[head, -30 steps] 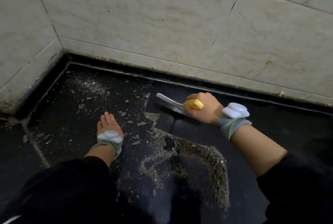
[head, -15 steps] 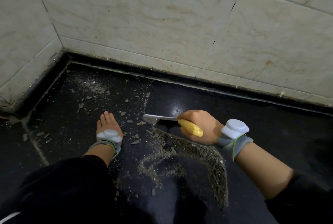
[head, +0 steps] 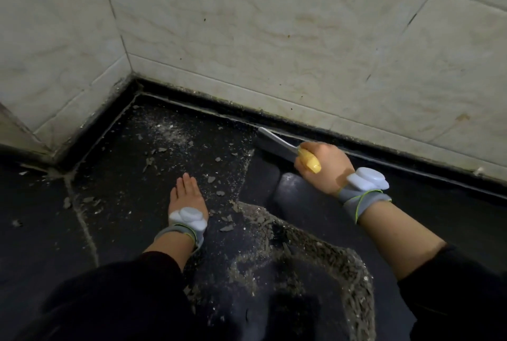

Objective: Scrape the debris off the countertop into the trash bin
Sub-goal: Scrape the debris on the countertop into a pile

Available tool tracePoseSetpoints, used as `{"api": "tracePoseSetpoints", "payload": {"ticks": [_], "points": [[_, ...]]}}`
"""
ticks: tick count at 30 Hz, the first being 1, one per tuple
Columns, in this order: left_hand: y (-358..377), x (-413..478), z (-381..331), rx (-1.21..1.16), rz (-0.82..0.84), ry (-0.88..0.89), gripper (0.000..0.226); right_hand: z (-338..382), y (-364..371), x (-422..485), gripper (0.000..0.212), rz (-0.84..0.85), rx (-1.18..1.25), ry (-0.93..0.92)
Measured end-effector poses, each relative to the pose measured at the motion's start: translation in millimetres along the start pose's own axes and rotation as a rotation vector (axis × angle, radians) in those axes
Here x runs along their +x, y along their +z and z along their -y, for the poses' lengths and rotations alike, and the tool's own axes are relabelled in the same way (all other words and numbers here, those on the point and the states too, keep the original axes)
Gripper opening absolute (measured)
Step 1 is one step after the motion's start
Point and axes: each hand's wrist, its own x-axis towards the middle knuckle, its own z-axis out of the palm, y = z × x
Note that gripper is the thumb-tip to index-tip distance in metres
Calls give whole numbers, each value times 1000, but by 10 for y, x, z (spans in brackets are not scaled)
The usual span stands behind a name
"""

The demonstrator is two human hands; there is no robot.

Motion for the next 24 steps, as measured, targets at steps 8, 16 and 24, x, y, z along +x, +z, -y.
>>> {"api": "tracePoseSetpoints", "payload": {"ticks": [8,16,24], "points": [[102,75,38,-40,-27,23,61,52,280,631,20,59,-89,-2],[77,38,31,-36,-33,17,58,36,-10,545,17,157,-27,-182],[78,49,37,-53,-25,8,58,187,162,809,24,79,-42,-94]]}}
